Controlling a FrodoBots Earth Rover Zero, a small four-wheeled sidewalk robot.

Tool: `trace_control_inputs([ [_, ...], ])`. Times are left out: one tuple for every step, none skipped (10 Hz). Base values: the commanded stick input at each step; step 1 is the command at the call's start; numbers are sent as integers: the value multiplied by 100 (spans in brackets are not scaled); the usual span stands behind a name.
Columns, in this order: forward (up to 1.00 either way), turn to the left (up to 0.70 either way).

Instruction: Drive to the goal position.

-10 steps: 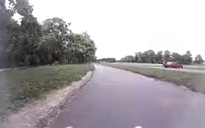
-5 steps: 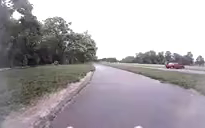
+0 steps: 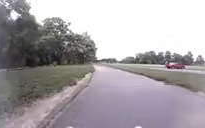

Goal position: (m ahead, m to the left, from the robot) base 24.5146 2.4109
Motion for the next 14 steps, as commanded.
trace_control_inputs([
  [70, 0],
  [70, 0],
  [70, 0],
  [70, 0],
  [70, 0],
  [70, 0],
  [70, 0],
  [70, 0],
  [70, 0],
  [70, 0],
  [70, 0],
  [70, 0],
  [70, -1],
  [70, -1],
])
